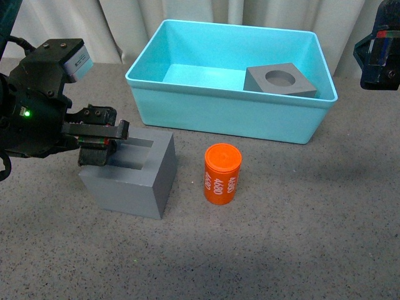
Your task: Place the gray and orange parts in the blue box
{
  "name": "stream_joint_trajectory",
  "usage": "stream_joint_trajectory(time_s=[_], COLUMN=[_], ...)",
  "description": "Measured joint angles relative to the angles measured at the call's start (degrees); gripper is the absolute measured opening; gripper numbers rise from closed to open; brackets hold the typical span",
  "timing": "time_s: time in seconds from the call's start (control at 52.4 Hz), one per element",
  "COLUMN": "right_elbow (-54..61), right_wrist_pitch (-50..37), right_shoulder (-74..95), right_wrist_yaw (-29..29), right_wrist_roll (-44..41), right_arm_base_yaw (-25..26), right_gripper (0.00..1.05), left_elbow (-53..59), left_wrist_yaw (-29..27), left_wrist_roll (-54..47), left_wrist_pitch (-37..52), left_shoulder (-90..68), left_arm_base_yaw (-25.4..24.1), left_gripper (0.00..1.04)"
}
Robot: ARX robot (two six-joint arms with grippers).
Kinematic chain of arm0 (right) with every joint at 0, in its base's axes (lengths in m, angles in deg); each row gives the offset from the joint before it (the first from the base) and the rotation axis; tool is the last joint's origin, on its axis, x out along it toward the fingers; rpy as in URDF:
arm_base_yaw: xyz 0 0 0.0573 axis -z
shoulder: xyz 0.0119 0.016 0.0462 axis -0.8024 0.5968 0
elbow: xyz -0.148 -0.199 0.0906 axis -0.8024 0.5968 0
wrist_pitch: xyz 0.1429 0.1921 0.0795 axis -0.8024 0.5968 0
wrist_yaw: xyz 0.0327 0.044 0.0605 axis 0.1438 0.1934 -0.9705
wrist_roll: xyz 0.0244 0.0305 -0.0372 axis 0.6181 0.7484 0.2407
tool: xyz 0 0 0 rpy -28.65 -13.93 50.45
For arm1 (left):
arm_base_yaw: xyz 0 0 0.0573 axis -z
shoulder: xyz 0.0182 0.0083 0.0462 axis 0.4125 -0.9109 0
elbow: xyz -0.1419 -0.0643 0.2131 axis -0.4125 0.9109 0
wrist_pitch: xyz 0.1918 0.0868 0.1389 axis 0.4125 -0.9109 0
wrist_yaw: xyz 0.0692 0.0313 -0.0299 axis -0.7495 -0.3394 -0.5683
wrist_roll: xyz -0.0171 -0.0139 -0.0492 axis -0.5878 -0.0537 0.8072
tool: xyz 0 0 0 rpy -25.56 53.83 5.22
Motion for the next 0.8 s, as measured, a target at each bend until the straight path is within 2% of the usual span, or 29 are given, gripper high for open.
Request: stream_joint_trajectory(time_s=[0.095, 0.191, 0.248, 0.61, 0.801], right_elbow=[0.0, 0.0, 0.0, 0.0, 0.0], right_wrist_pitch=[0.0, 0.0, 0.0, 0.0, 0.0], right_shoulder=[0.0, 0.0, 0.0, 0.0, 0.0], right_wrist_yaw=[0.0, 0.0, 0.0, 0.0, 0.0], right_wrist_roll=[0.0, 0.0, 0.0, 0.0, 0.0], right_arm_base_yaw=[0.0, 0.0, 0.0, 0.0, 0.0], right_gripper=[0.95, 0.95, 0.95, 0.95, 0.95], left_elbow=[-0.4, -0.7, -1.0, -4.5, -13.3], left_wrist_yaw=[-0.3, -0.6, -1.0, -2.2, -3.3], left_wrist_roll=[0.2, 0.5, 1.0, 4.0, 6.5], left_wrist_pitch=[-0.5, -1.0, -1.2, -3.8, 3.9], left_shoulder=[0.0, 0.0, 0.1, 7.8, 8.2], left_arm_base_yaw=[0.2, 0.5, 0.6, 3.2, 4.7], left_gripper=[0.42, 0.23, 0.17, 0.16, 0.16])
